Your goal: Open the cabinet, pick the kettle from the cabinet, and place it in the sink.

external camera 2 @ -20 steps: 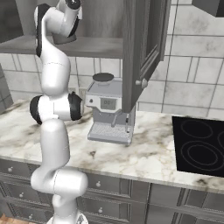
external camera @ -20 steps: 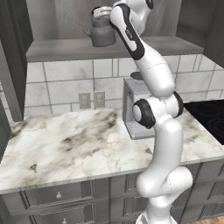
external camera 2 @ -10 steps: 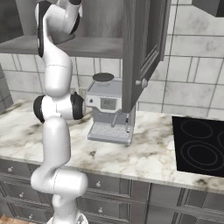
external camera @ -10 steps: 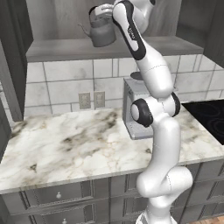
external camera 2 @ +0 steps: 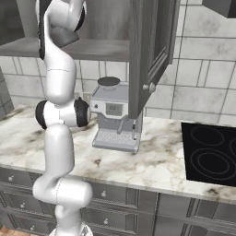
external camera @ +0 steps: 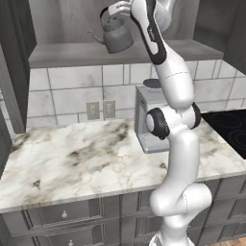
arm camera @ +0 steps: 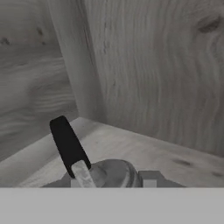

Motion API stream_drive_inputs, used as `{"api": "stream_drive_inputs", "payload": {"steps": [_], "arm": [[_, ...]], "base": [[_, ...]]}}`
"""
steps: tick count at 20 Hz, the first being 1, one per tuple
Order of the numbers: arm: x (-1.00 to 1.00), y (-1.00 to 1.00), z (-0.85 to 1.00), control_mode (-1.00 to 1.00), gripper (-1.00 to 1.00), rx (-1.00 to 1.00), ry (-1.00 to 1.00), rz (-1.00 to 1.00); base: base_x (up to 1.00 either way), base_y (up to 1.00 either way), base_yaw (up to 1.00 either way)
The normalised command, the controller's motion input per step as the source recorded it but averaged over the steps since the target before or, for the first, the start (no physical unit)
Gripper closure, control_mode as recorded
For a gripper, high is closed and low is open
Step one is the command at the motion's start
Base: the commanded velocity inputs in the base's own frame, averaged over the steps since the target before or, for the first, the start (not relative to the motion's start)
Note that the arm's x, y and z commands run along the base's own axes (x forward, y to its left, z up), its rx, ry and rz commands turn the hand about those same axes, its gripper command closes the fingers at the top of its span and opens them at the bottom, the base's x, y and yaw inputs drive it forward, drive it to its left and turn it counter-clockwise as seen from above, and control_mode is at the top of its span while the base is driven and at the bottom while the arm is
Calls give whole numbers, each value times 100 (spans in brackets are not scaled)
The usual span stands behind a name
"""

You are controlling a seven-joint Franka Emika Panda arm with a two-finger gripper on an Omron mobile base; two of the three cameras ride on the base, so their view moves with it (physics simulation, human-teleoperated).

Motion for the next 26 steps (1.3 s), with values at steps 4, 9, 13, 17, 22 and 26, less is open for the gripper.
{"api": "stream_drive_inputs", "payload": {"steps": [4, 9, 13, 17, 22, 26], "arm": [[-54, -2, -37, -100, 100, 13, -14, 0], [-65, -2, -43, -100, 100, 14, -22, -1], [-63, -1, -44, -100, 100, 12, -18, -5], [-65, -3, -52, -100, 100, 12, -19, -8], [-67, -1, -61, -100, 100, 12, -24, -10], [-66, -3, -51, -100, 100, 13, -21, -10]], "base": [[0, 0, 0], [0, 0, 0], [0, 0, 0], [0, 0, 0], [0, 0, 0], [0, 0, 0]]}}
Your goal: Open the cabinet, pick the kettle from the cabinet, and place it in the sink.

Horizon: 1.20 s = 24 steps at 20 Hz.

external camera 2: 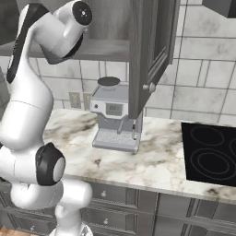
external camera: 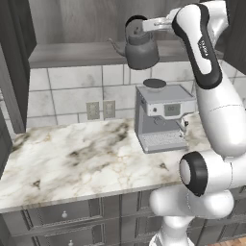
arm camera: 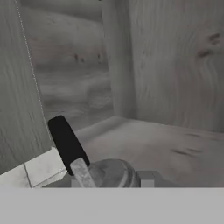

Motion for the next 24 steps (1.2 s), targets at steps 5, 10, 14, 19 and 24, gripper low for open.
{"api": "stream_drive_inputs", "payload": {"steps": [5, 10, 14, 19, 24], "arm": [[-49, -8, -20, -100, 100, 16, 0, -16], [-38, -17, -17, -100, 100, 12, 1, -11], [-33, -23, -14, -100, 100, 3, 4, -4], [-31, -31, -15, -100, 100, 0, 9, 0], [-36, -33, -16, -100, 100, 0, 11, 0]], "base": [[0, 0, 0], [0, 0, 0], [0, 0, 0], [0, 0, 0], [0, 0, 0]]}}
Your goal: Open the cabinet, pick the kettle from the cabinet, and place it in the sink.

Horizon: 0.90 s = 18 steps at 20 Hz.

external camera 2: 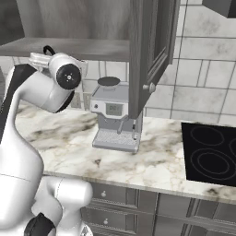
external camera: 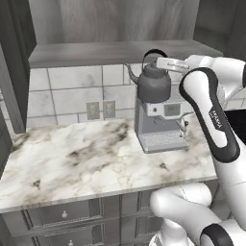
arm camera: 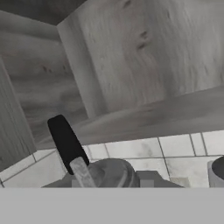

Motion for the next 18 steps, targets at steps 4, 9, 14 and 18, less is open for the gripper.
{"api": "stream_drive_inputs", "payload": {"steps": [4, 9, 14, 18], "arm": [[-35, -30, -38, -100, 100, 0, 6, 0], [-35, -21, -39, -100, 100, 0, 5, -1], [-24, -5, -43, -100, 100, 0, 2, -5], [-17, -4, -42, -100, 100, 0, 4, -5]], "base": [[0, 0, 0], [0, 0, 0], [0, 0, 0], [0, 0, 0]]}}
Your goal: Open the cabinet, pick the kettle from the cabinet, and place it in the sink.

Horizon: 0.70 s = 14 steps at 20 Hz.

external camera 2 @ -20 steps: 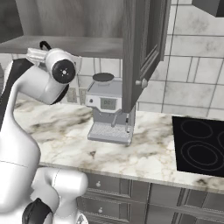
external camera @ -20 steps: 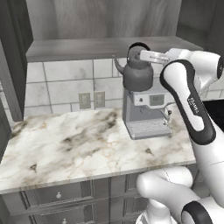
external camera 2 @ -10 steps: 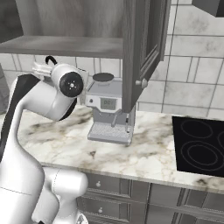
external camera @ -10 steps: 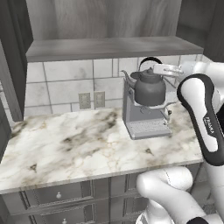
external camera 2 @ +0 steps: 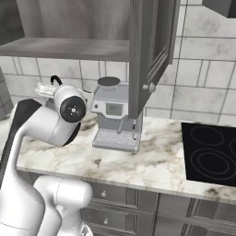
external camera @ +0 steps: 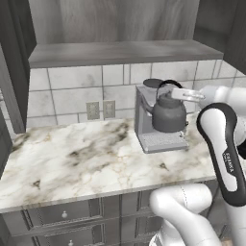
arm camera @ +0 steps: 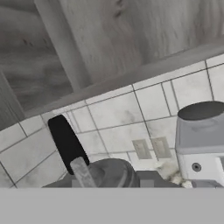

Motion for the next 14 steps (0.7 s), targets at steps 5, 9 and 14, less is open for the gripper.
{"api": "stream_drive_inputs", "payload": {"steps": [5, 9, 14], "arm": [[-12, 0, -40, -100, 100, 0, 11, -3], [-11, 0, -42, -100, 100, 0, 13, -1], [-3, 0, -25, -100, 100, 0, 11, 0]], "base": [[0, 0, 0], [0, 0, 0], [0, 0, 0]]}}
